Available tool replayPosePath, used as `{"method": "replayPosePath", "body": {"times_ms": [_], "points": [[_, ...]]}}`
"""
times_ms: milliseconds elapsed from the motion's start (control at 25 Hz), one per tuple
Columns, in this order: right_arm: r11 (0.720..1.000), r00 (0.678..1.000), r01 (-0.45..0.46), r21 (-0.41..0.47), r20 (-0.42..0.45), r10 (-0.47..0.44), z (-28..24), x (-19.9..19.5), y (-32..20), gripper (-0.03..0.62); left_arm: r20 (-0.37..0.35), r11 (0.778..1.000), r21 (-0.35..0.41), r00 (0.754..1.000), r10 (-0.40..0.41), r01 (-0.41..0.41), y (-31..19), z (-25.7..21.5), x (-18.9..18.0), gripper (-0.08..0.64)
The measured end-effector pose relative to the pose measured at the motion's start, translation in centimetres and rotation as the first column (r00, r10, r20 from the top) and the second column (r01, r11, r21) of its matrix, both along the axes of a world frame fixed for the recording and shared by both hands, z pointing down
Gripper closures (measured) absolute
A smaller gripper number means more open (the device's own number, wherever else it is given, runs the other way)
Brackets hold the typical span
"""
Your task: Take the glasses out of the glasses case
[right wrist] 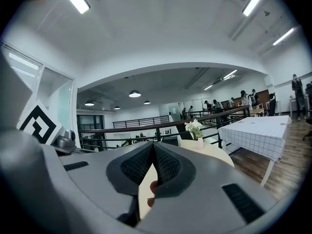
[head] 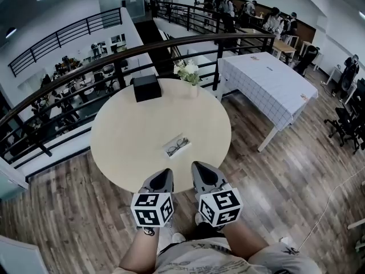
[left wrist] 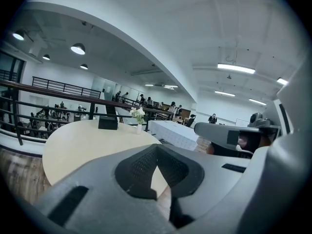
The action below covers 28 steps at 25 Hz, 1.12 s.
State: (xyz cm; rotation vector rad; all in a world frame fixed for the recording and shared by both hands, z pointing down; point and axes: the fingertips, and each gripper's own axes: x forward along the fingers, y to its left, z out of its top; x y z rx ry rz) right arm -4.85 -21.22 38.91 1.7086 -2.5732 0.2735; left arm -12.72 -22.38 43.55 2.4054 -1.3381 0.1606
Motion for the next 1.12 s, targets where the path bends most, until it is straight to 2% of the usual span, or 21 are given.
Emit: {"method": "replayPosePath", "body": {"times_ms": [160,640,720,920,1120], "points": [[1.000,1.000,0.025,-0.006,-0.001,-0.025,0.3,-0.1,-1.8,0.581,0.011,1.000,-0.006,1.000,-0.017,0.017,-1.7,0.7,-0.2,0.548],[0.998,0.999,0.043,-0.046,0.003,-0.043,2.2,2.6,-6.9,0.581,0.112,1.000,-0.015,0.994,-0.022,0.024,-6.5,2.1,2.4,0.548],[0.997,0.999,0.050,-0.059,0.012,-0.050,3.0,3.3,-7.8,0.581,0.147,1.000,-0.016,0.989,-0.014,0.017,-7.6,2.7,3.1,0.548],[0.993,0.998,0.063,-0.095,0.032,-0.060,4.6,5.5,-9.8,0.581,0.294,1.000,-0.003,0.956,0.018,-0.018,-10.3,4.8,5.3,0.548],[0.989,0.997,0.073,-0.126,0.041,-0.068,5.8,6.6,-11.6,0.581,0.427,0.997,0.011,0.902,0.061,-0.073,-12.7,6.8,6.6,0.547]]}}
